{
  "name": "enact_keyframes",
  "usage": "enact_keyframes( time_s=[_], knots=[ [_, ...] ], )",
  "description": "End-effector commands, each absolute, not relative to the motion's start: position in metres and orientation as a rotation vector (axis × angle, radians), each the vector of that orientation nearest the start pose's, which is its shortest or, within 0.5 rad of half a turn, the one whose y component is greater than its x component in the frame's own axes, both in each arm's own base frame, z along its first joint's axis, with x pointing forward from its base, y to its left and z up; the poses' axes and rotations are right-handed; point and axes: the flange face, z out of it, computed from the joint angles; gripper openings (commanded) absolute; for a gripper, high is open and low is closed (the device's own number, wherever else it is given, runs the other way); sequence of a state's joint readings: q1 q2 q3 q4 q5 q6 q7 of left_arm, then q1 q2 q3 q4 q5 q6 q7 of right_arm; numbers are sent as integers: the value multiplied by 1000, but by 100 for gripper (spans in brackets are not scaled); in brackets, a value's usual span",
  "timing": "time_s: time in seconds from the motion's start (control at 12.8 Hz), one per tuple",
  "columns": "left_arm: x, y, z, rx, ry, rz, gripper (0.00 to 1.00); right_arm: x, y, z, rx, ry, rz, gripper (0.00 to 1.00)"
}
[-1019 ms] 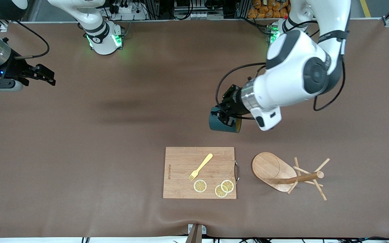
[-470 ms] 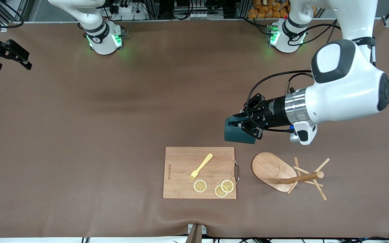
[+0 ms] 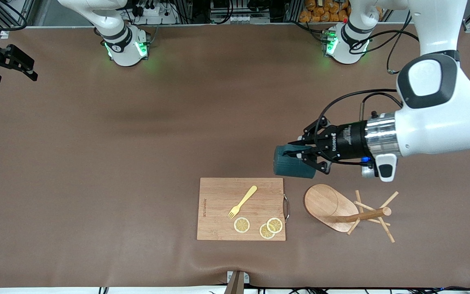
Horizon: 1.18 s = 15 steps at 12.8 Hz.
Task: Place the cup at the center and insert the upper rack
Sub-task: 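Tilt the mug and hang its handle on a stand peg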
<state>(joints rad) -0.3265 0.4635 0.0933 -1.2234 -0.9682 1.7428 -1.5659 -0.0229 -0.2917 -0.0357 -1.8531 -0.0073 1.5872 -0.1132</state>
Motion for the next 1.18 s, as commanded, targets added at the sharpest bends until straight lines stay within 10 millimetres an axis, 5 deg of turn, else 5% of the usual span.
enact_keyframes(
  time_s=[0.0,0.24,0.55,1.1],
  knots=[
    [662,-240,556,1725,1558,-919,0,465,-29,645,-3152,-120,-49,100],
    [666,-224,554,1704,1510,-957,0,472,-32,640,-3151,-113,-56,100],
    [676,-208,542,1644,1464,-1008,0,506,-37,645,-3150,-194,-73,100],
    [694,-175,514,1555,1374,-1068,0,521,-35,653,-3150,-186,-104,100]
  ],
)
